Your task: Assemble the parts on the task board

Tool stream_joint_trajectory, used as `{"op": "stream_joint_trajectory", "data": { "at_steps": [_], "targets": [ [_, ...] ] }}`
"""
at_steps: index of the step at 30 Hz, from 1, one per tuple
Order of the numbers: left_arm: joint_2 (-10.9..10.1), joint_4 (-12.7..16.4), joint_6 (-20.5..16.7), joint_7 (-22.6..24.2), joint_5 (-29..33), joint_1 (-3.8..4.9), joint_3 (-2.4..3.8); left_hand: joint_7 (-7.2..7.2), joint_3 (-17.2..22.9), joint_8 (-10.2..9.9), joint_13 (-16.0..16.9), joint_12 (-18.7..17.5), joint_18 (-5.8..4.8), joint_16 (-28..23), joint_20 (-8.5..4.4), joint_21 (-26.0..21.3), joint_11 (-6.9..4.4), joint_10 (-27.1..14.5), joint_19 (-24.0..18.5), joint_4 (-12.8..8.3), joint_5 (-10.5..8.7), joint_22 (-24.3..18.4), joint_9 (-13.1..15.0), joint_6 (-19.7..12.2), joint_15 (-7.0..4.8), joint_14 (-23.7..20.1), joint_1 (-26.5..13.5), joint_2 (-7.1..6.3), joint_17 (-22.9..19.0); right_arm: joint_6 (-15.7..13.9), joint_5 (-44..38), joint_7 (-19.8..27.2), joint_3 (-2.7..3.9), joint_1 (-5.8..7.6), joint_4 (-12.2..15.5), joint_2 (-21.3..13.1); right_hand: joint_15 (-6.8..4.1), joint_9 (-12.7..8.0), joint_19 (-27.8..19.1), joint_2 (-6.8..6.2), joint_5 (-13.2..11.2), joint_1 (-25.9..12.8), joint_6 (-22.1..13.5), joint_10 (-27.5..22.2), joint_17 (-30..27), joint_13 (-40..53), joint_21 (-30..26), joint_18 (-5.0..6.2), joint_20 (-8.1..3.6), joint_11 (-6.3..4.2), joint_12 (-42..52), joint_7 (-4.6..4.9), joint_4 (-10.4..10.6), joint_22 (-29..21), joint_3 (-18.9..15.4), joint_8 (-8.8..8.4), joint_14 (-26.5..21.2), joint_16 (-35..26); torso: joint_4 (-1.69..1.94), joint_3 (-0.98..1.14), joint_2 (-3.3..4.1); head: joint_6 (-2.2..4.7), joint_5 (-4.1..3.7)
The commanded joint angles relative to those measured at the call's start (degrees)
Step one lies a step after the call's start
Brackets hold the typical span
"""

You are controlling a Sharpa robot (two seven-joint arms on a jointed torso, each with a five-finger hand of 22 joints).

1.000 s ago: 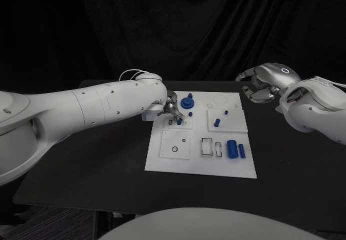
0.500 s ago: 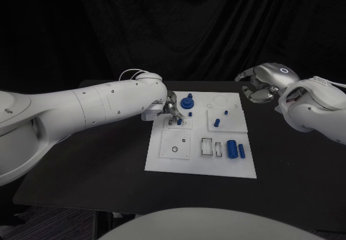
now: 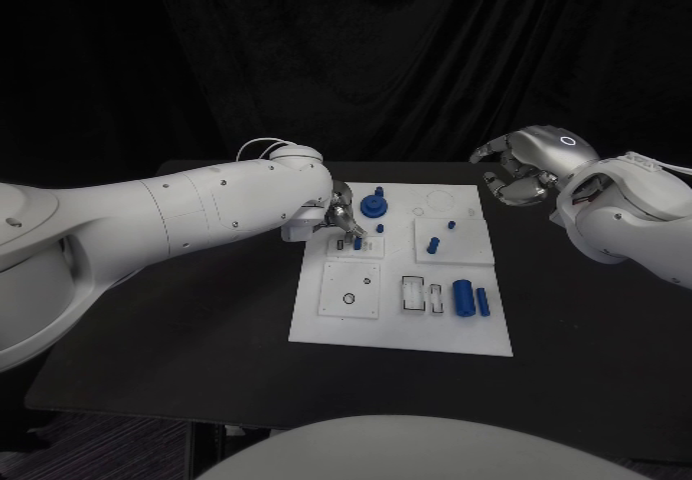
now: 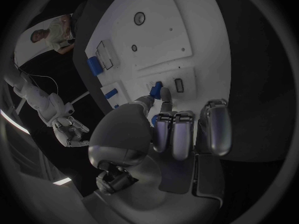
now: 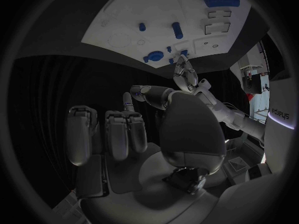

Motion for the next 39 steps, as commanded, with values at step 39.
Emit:
{"op": "stream_joint_trajectory", "data": {
  "at_steps": [39],
  "targets": [
    [-0.46,0.77,-0.64,0.66,0.30,0.04,-0.02,1.11,-0.89,-3.17,14.94,0.15,0.32,0.15,0.67,-0.95,0.64,6.13,-0.35,3.47,-7.47,4.39,-3.23,0.01,0.76,6.05,-6.22,2.03,15.09,0.29,-0.16,-0.82,0.04,-0.12,-0.24,0.23,0.11,-0.02,2.41,0.48,-0.33,-0.24,0.23,5.97,15.10,15.10,-0.44,0.75,0.24,-0.23,0.15,-0.16,-0.90,12.93,0.17,0.28,6.04,0.17,0.08,-0.02,-0.02,0.01,0.12]
  ]
}}
